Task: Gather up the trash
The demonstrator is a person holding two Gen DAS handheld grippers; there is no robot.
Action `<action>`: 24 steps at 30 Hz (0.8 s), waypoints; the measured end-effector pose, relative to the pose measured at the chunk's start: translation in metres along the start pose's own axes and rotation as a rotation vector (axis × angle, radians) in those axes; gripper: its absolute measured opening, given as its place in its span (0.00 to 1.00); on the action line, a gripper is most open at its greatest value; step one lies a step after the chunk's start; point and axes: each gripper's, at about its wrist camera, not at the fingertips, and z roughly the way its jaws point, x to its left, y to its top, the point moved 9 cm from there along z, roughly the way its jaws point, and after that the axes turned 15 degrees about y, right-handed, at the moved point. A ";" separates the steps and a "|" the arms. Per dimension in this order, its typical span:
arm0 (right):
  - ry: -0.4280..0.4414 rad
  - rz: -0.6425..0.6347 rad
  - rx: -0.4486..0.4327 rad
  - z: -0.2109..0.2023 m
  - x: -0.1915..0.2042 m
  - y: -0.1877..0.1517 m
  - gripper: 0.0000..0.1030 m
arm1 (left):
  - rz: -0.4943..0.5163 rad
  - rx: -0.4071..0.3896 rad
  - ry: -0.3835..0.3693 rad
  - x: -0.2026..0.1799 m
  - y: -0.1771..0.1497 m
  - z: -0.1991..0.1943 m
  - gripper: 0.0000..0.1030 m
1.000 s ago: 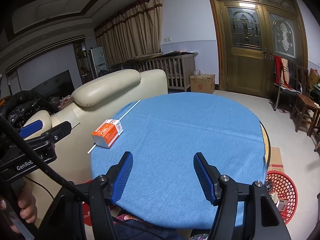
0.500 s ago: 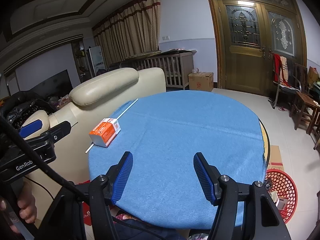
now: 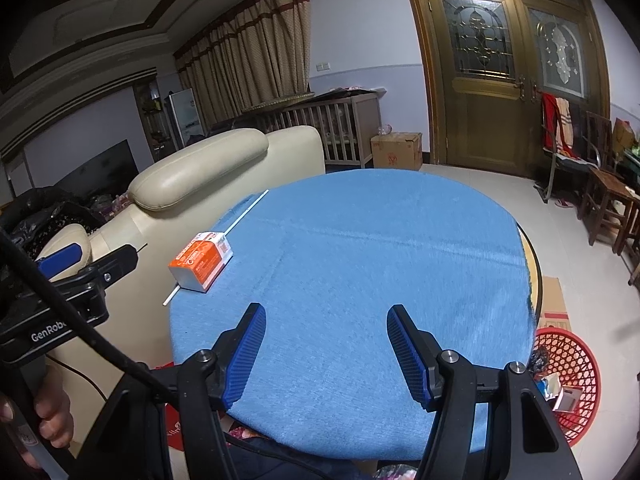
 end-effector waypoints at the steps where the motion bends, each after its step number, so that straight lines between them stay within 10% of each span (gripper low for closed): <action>1: 0.000 0.005 -0.001 0.000 -0.002 0.000 0.65 | 0.000 0.001 0.000 -0.001 0.000 0.000 0.92; 24: -0.019 0.043 0.010 0.006 -0.026 0.000 0.65 | 0.022 0.019 -0.040 -0.024 -0.002 0.008 0.92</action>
